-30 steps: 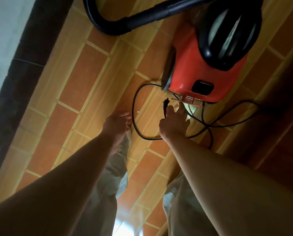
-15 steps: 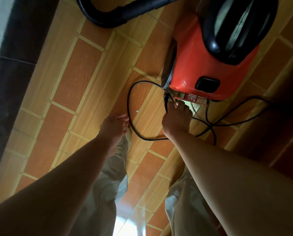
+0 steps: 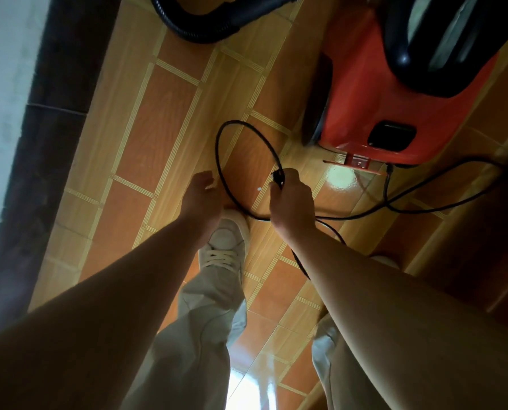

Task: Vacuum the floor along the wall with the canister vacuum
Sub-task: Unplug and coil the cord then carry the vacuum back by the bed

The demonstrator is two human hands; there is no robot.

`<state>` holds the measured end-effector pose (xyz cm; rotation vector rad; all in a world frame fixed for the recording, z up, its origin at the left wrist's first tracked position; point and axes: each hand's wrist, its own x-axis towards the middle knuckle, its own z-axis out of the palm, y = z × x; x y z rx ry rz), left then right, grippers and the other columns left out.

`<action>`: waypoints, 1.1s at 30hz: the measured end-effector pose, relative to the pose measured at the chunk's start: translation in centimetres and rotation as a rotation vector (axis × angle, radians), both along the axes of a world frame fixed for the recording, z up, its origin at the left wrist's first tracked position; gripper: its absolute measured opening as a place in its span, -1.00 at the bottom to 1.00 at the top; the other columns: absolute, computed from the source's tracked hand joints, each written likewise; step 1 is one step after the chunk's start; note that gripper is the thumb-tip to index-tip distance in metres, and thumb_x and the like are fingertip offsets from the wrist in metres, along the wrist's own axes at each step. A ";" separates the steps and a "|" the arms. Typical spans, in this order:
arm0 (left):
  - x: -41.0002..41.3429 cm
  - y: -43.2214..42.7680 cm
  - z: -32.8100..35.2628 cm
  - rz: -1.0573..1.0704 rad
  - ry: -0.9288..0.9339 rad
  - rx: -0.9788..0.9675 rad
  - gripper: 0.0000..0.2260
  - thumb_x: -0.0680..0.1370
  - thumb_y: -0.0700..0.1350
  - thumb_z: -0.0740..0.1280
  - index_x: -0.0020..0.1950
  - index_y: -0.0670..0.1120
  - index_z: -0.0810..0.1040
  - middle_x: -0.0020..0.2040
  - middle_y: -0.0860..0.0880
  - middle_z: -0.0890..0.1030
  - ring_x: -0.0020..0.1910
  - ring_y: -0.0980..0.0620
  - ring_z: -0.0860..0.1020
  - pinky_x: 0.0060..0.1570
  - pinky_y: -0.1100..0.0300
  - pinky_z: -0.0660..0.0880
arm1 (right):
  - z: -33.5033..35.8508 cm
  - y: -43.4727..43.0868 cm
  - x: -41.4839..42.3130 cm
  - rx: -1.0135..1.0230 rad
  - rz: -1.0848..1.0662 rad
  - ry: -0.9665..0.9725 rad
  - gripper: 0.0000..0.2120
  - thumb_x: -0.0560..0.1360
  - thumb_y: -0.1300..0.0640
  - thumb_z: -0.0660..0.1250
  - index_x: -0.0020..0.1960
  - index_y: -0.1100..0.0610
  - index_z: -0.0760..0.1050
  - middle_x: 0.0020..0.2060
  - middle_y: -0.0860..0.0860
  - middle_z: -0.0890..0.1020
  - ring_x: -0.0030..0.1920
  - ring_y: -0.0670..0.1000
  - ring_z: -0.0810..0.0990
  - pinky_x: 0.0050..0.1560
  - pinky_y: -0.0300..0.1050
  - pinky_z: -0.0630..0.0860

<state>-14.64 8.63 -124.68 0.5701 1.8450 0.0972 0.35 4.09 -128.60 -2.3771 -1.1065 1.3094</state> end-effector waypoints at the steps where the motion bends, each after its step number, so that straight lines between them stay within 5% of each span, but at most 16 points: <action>1: 0.2 0.3 0.0 0.005 -0.016 0.000 -0.59 0.57 -0.26 0.26 0.40 0.01 0.46 0.13 0.11 0.58 0.06 0.07 0.60 -0.02 0.15 0.58 | 0.1 -0.1 -0.1 0.032 0.017 0.031 -0.75 0.68 0.16 0.27 0.32 0.22 0.43 0.11 0.21 0.70 0.11 0.24 0.68 0.01 0.01 0.55; 6: 1.1 1.7 -0.1 -0.110 0.015 0.043 -0.79 0.66 -0.18 0.19 0.24 -0.05 0.54 -0.09 0.14 0.55 -0.15 0.17 0.54 -0.20 0.26 0.47 | 0.9 -1.1 0.4 0.052 -0.027 0.162 -0.78 0.65 0.14 0.31 0.26 0.20 0.52 -0.02 0.12 0.72 0.00 0.10 0.71 0.06 0.06 0.62; 10: 2.2 1.5 1.5 -0.095 -0.162 0.014 -0.76 0.72 -0.19 0.10 0.10 -0.18 0.57 -0.08 -0.13 0.69 -0.03 -0.13 0.70 0.00 0.05 0.65 | 1.7 -1.1 1.0 0.019 -0.210 0.220 -0.82 0.65 0.11 0.30 0.04 0.20 0.60 -0.11 0.07 0.74 -0.07 0.06 0.73 0.09 0.09 0.63; 16: 5.3 1.1 4.7 -0.026 -0.289 -0.110 -0.80 0.70 -0.18 0.21 0.08 -0.21 0.61 -0.12 -0.16 0.73 -0.19 -0.08 0.74 -0.26 0.15 0.67 | 6.0 -0.3 0.7 0.075 -0.258 0.280 -0.81 0.72 0.08 0.18 0.21 0.12 0.51 -0.14 -0.03 0.65 -0.22 -0.21 0.59 -0.27 -0.41 0.47; 20: 6.8 -0.4 5.7 -0.166 -0.312 -0.090 -0.84 0.65 -0.11 0.31 0.08 -0.14 0.66 -0.05 -0.13 0.73 -0.09 -0.05 0.73 -0.17 0.15 0.65 | 9.3 -2.6 2.5 0.052 -0.315 0.412 -0.80 0.70 -0.03 0.22 0.29 -0.01 0.44 -0.20 0.01 0.69 -0.35 -0.04 0.67 -0.39 -0.15 0.61; 22: 7.4 -1.6 6.4 -0.312 -0.281 -0.069 -0.85 0.63 -0.09 0.34 0.08 -0.09 0.68 -0.02 -0.08 0.71 -0.05 -0.01 0.69 -0.14 0.15 0.62 | 10.7 -4.4 4.1 0.025 -0.288 0.385 -0.73 0.64 -0.09 0.33 0.28 -0.03 0.43 -0.24 0.09 0.70 -0.37 0.07 0.65 -0.37 0.00 0.59; 25: 8.9 -3.7 8.1 -0.487 -0.306 -0.070 -0.81 0.63 0.00 0.33 0.13 -0.03 0.68 -0.01 0.02 0.71 -0.06 0.13 0.64 -0.18 0.24 0.54 | 12.4 -7.4 6.6 -0.058 -0.335 0.354 -0.67 0.52 0.04 0.49 0.22 0.04 0.48 -0.31 0.00 0.61 -0.39 -0.11 0.57 -0.40 -0.18 0.47; 28: 10.6 -5.0 9.6 -0.535 -0.389 -0.083 -0.83 0.63 0.01 0.33 0.15 0.00 0.65 0.01 0.05 0.72 -0.03 0.10 0.67 -0.11 0.19 0.60 | 12.6 -8.9 8.0 -0.104 -0.458 0.228 -0.79 0.52 0.17 0.44 0.13 0.06 0.53 -0.26 -0.04 0.62 -0.37 -0.15 0.56 -0.34 -0.19 0.46; 31: 13.7 -5.9 10.7 -0.592 -0.409 -0.049 -0.80 0.65 0.00 0.30 0.23 0.03 0.62 0.04 0.07 0.71 -0.02 0.12 0.67 -0.05 0.15 0.65 | 13.2 -9.5 10.5 -0.136 -0.522 -0.022 -0.78 0.59 0.00 0.40 0.08 0.15 0.59 -0.20 -0.03 0.63 -0.18 0.00 0.64 -0.27 -0.25 0.48; 33: 16.0 -6.0 11.0 -0.630 -0.395 -0.025 -0.81 0.67 -0.02 0.26 0.23 0.02 0.60 0.04 0.06 0.70 -0.01 0.10 0.67 -0.05 0.14 0.66 | 13.7 -9.8 12.2 -0.131 -0.614 -0.123 -0.67 0.59 -0.08 0.36 0.11 0.19 0.62 -0.13 0.02 0.67 -0.10 0.08 0.66 -0.08 -0.11 0.57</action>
